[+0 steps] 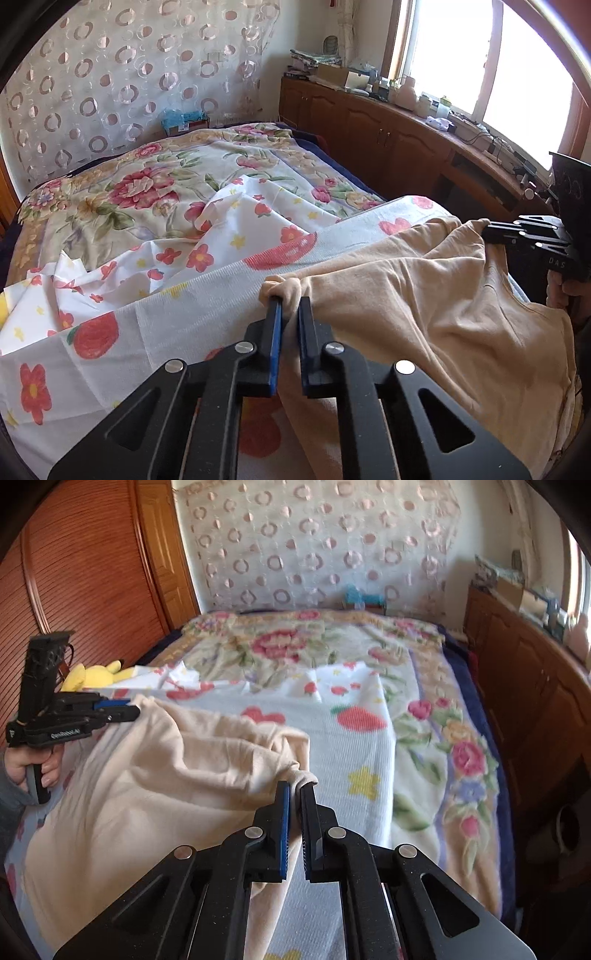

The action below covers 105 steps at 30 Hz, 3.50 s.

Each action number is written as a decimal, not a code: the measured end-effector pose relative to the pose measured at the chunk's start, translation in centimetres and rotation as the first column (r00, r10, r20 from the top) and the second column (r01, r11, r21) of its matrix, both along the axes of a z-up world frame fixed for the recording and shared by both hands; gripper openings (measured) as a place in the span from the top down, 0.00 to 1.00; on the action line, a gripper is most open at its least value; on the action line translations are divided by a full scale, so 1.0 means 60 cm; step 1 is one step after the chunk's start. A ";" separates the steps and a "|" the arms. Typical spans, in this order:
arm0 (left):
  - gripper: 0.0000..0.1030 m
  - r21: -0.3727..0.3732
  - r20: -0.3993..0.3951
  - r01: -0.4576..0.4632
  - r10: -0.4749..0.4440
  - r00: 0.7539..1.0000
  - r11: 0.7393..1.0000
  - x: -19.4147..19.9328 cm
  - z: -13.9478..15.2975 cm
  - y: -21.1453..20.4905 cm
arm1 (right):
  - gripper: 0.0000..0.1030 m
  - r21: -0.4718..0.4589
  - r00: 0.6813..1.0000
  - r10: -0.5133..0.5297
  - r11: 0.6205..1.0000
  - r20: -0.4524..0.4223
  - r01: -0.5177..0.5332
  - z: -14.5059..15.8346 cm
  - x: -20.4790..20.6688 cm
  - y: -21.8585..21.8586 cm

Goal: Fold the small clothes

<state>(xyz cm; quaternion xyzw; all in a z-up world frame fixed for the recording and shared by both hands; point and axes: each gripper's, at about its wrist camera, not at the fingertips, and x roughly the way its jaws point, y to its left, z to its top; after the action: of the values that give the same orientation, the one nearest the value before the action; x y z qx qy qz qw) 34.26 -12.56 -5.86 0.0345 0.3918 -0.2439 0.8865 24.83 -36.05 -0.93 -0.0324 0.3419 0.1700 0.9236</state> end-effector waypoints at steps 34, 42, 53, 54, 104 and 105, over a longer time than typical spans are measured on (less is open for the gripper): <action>0.16 -0.055 0.157 -0.074 0.082 0.984 0.996 -0.206 0.093 0.079 | 0.61 -0.080 0.991 -0.100 0.991 0.087 0.107 0.052 -0.146 0.058; 0.16 -0.036 0.123 -0.038 0.042 0.991 0.999 -0.296 0.078 0.070 | 0.61 -0.068 0.997 -0.067 0.995 0.040 0.070 0.005 -0.278 0.077; 0.16 0.009 0.126 -0.069 0.068 0.990 0.998 -0.381 0.056 0.062 | 0.61 0.004 0.997 -0.076 0.997 0.034 0.076 -0.006 -0.354 0.078; 0.16 0.010 0.125 -0.071 0.069 0.990 0.997 -0.386 0.055 0.062 | 0.61 0.016 0.997 -0.076 0.997 0.027 0.076 -0.009 -0.360 0.078; 0.22 -0.029 -0.030 -0.056 0.055 0.998 0.998 -0.412 -0.019 0.060 | 0.55 -0.038 0.973 -0.229 0.973 -0.012 0.229 -0.058 -0.393 0.016; 0.26 -0.038 -0.040 -0.053 0.052 0.998 0.998 -0.410 -0.020 0.061 | 0.55 -0.039 0.974 -0.227 0.973 -0.011 0.226 -0.057 -0.393 0.016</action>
<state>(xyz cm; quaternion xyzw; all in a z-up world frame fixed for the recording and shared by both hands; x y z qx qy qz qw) 9.63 -8.88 -7.09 0.0020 0.4050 -0.2288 0.8852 1.24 -35.11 -4.35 -0.0092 0.3537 0.0574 0.9336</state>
